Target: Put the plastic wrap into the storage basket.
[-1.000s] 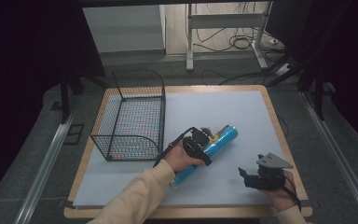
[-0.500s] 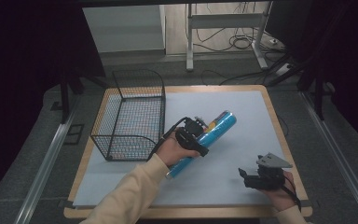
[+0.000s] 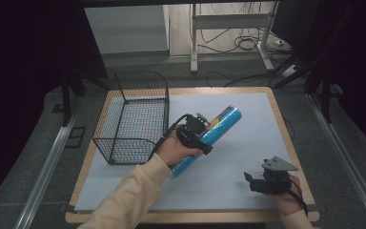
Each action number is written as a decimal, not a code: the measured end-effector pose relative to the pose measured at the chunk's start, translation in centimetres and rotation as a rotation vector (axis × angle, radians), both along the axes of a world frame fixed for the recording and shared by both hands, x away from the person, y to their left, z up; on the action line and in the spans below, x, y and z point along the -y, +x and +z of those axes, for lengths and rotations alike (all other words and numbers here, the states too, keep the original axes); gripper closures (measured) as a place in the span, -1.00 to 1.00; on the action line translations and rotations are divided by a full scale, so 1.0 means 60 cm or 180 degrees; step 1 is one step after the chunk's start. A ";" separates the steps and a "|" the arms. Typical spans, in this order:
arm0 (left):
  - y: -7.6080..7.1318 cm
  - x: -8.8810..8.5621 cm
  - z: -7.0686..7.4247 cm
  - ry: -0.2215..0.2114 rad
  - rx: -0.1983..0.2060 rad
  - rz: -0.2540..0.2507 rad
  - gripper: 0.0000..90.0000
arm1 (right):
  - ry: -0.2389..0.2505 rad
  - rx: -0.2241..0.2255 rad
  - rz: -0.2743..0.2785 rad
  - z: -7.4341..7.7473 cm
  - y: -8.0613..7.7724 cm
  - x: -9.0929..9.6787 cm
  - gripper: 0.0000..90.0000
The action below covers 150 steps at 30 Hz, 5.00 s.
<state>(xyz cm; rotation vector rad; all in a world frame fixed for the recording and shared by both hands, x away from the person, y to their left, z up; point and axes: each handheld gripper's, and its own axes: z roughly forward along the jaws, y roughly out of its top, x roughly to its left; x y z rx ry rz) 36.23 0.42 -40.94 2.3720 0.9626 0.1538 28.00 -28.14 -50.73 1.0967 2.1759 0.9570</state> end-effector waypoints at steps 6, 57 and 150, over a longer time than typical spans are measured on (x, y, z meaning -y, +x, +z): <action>0.002 -0.008 0.018 -0.0052 0.0055 0.0027 -0.30 | 0.0003 -0.0009 -0.0008 -0.001 0.001 0.000 -0.71; 0.062 -0.049 0.123 -0.0258 0.0525 0.0230 -0.29 | 0.0001 0.0003 -0.0020 -0.002 0.004 0.004 -0.68; 0.204 -0.246 0.044 0.0267 0.0503 0.1158 -0.29 | -0.0091 0.0021 -0.0073 -0.007 0.008 0.007 -0.67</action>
